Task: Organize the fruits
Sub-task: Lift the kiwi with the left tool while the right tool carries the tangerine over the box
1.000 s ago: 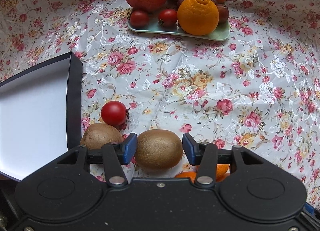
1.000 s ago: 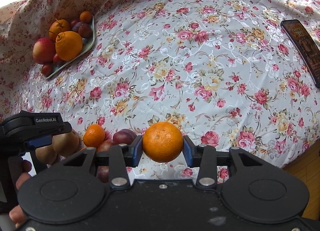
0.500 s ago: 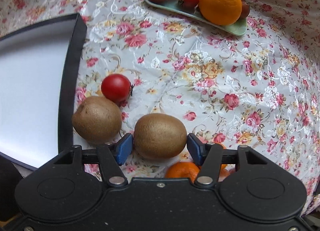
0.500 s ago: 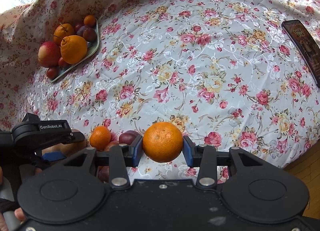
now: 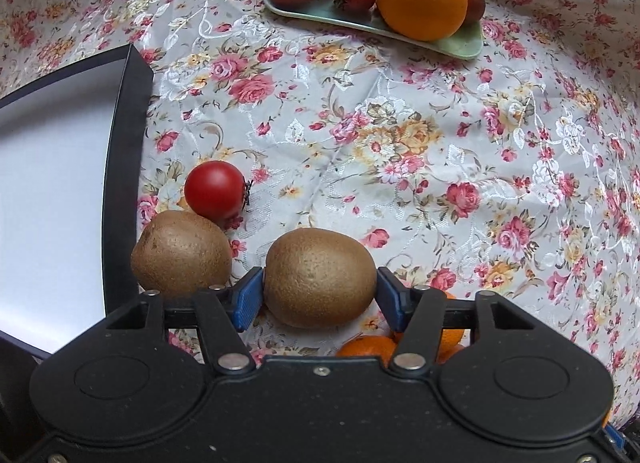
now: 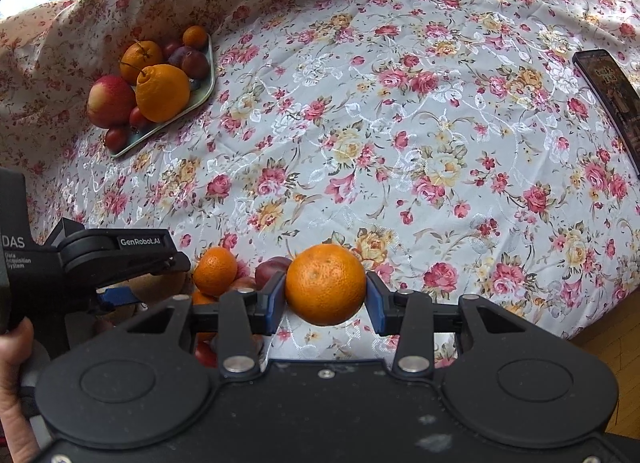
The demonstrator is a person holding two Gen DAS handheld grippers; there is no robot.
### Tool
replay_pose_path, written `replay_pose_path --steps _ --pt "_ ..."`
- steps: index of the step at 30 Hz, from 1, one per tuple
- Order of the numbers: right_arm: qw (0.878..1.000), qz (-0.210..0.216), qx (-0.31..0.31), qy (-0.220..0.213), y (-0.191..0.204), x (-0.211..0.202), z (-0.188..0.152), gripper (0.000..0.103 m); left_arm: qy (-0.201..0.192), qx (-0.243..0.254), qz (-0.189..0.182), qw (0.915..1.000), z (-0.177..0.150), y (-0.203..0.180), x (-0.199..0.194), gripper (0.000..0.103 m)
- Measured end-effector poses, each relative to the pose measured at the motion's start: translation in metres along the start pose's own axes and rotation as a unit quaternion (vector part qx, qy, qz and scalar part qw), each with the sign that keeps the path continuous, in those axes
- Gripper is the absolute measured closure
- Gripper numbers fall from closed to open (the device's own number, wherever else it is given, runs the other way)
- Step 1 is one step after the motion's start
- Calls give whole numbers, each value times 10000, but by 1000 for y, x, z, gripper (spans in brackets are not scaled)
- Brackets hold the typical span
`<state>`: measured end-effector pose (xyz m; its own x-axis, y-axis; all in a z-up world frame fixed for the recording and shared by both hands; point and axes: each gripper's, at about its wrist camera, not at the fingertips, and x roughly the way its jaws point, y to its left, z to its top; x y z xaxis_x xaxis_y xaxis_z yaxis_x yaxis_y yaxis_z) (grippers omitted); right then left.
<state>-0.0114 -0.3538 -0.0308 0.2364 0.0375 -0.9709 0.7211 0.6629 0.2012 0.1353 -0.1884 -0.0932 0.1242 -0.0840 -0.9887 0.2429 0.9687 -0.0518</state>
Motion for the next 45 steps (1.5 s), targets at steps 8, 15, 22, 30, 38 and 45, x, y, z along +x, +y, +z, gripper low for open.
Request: replay_pose_path --steps 8,15,22,30,38,45 --pt "9999 -44 -123 29 6 -1 -5 60 -27 17 144 9999 4 -6 6 41" --pt "9998 -88 -193 -35 16 -10 -1 60 -133 -141 -413 9990 5 1 -17 42" --pt "9996 -31 -286 17 39 -18 17 60 -662 -274 -529 9960 15 26 -66 41" --pt "9941 161 -1071 -116 116 -22 34 60 -1077 -862 -246 9901 31 92 -96 41" --pt "9807 813 -1775 120 206 -5 -1 60 -1095 -1418 263 9835 31 168 -96 41" --pt "9634 1103 -2384 527 266 12 -45 60 -963 -1723 298 9799 27 218 -94 41"
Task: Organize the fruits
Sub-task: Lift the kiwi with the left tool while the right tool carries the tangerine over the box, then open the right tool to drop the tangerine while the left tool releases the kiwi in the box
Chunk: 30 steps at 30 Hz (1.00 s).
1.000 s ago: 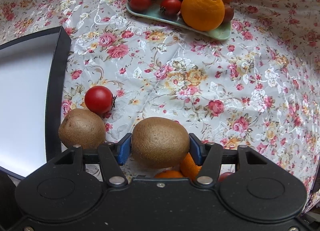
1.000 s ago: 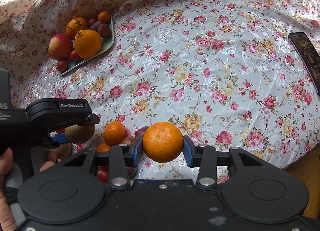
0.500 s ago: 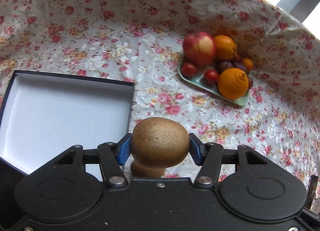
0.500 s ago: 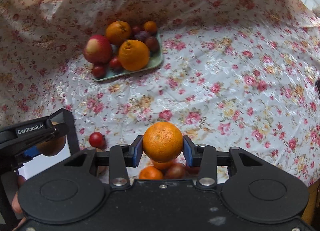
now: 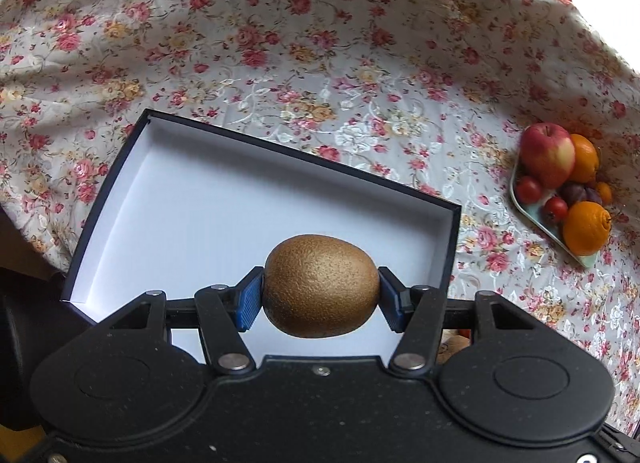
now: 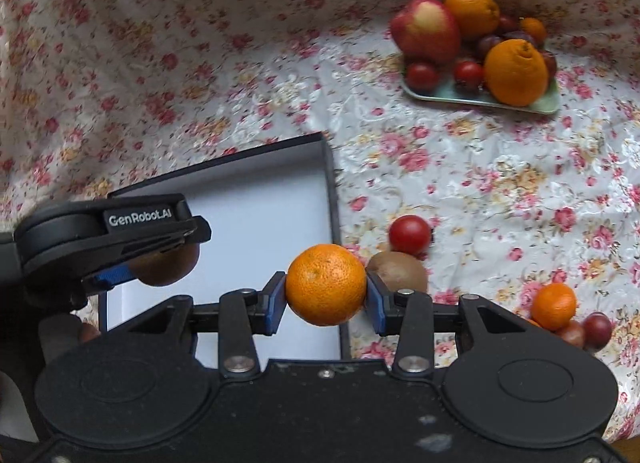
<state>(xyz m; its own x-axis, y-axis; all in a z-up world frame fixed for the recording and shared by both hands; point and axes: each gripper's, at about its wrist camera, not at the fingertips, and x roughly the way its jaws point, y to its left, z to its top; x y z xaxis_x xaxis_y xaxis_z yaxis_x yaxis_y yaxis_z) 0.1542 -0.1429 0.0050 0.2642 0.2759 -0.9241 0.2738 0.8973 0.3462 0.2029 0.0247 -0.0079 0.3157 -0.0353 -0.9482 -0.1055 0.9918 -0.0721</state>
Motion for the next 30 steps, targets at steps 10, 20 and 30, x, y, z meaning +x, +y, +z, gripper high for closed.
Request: replay_pose_path --steps 10,20,30 --pt "9991 93 -295 306 46 28 -9 60 173 -86 446 9988 3 51 16 41" --pt "9968 102 -501 607 79 53 -10 59 415 -205 631 9969 3 90 31 41" --pt "9910 -148 -1130 698 110 70 -15 58 550 -369 670 9955 2 117 39 41"
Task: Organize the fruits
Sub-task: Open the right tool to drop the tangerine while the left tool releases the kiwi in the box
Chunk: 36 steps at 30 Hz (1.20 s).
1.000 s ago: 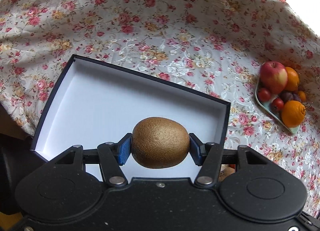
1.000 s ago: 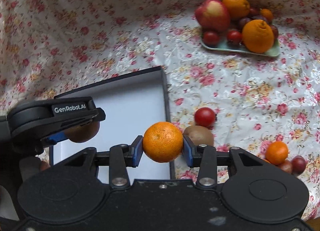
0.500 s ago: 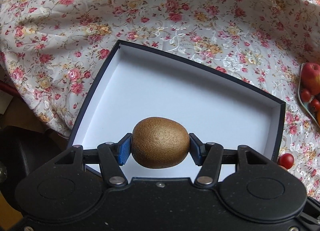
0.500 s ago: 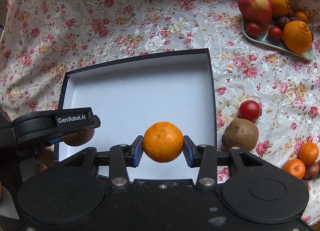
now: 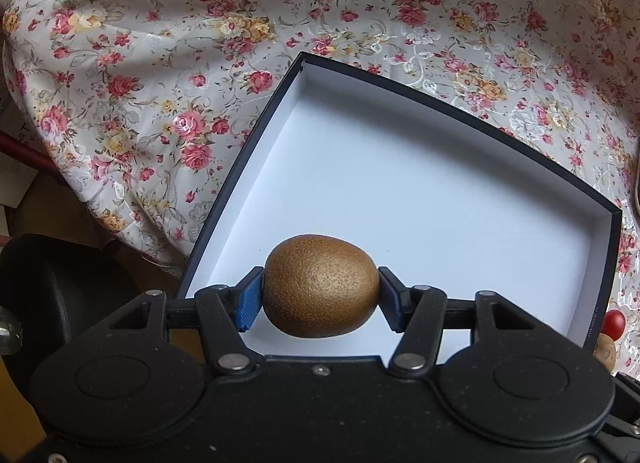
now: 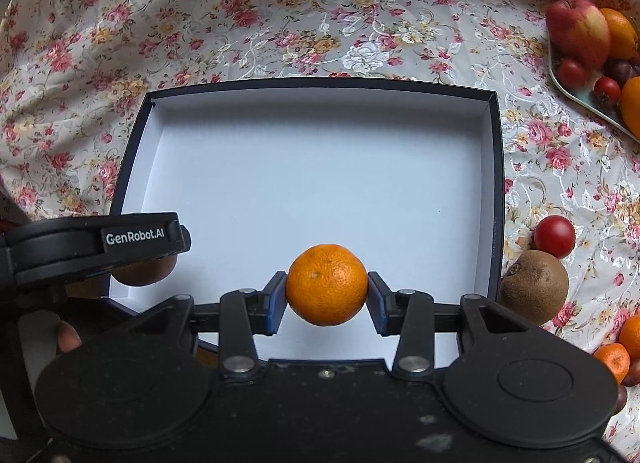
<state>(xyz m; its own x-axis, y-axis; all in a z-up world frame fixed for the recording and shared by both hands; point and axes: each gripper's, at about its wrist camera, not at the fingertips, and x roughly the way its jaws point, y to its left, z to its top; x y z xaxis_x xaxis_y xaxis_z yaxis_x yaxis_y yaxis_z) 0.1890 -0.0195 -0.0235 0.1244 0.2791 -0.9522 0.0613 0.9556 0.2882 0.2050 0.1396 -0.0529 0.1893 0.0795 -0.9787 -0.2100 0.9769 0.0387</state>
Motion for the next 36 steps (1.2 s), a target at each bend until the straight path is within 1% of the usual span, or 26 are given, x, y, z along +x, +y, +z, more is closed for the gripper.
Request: replay_pose_path --steps 6,11,16,19,22,26,28,31,33,36 --pt "9996 109 -150 221 8 9 4 58 59 -88 -22 9999 5 12 3 41" --pt "9978 83 -524 389 16 13 4 58 118 -155 -109 9998 8 18 3 41" --pt "9968 -252 -732 179 23 9 3 59 217 -157 -120 9996 9 20 5 41" --pt "9957 -342 -857 -15 26 1 3 59 219 -135 -116 9996 9 19 3 41" --pt "9955 -258 -907 -68 26 -2 4 59 219 -107 -69 9997 11 18 2 41" --pt "9956 -218 -910 -100 25 -5 4 59 142 30 117 9998 13 16 -2 41" --pt "9957 -185 -898 -117 24 -7 3 59 14 53 199 9998 15 15 -8 42" --pt "9961 -122 -867 -108 25 -8 3 59 -249 112 436 9987 18 14 -18 42" --pt "9963 -79 -854 -78 26 -7 3 59 -263 111 423 9987 20 15 -18 42" --pt "9965 -3 -840 -7 26 -5 3 59 -155 97 283 9994 21 15 -16 42"
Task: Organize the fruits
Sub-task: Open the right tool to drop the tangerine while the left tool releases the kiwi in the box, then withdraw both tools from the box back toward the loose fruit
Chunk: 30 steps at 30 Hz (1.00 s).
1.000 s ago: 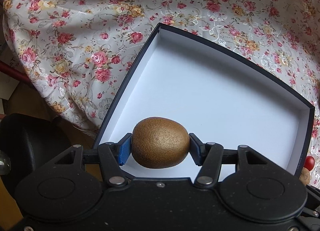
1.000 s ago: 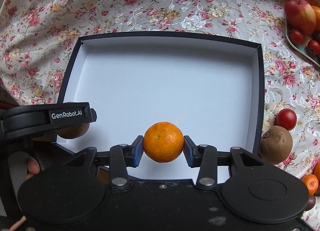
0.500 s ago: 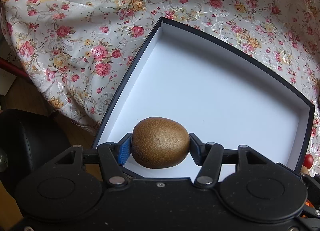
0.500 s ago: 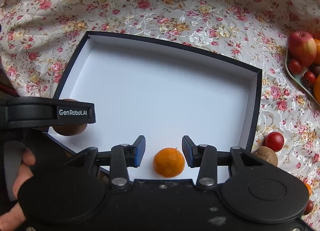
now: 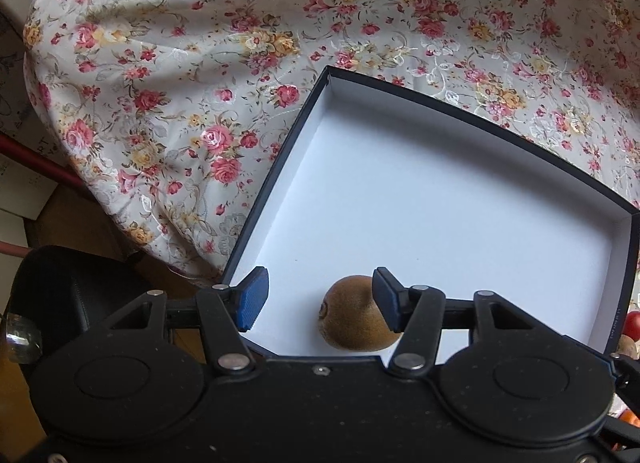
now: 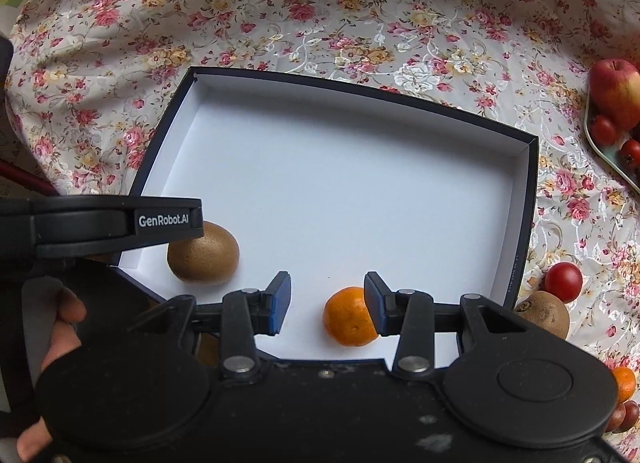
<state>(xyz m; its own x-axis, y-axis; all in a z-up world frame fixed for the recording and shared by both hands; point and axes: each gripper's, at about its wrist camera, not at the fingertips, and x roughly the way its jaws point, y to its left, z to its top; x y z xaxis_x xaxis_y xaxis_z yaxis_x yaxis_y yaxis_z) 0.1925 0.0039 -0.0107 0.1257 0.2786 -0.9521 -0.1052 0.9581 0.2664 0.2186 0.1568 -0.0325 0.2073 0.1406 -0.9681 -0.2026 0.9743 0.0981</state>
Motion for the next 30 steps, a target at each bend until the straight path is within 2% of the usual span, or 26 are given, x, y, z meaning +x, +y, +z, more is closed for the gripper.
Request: replay_pose_path --steps 7,13,18,21,30 --pt "9994 125 174 282 -3 8 -1 59 -30 -25 -19 10000 -1 0 -1 42" --pt "9968 397 529 449 -12 10 1 59 -51 33 -63 10000 -2 -3 -2 42" --pt "9945 394 875 426 -21 11 2 59 -102 49 -111 9999 -2 -5 -4 42" --pt "9921 563 1019 466 -26 12 3 59 -156 54 -174 9997 -3 -6 -6 42" --pt "9947 531 771 434 -19 10 3 59 -246 -74 -243 9994 -4 -3 -9 42"
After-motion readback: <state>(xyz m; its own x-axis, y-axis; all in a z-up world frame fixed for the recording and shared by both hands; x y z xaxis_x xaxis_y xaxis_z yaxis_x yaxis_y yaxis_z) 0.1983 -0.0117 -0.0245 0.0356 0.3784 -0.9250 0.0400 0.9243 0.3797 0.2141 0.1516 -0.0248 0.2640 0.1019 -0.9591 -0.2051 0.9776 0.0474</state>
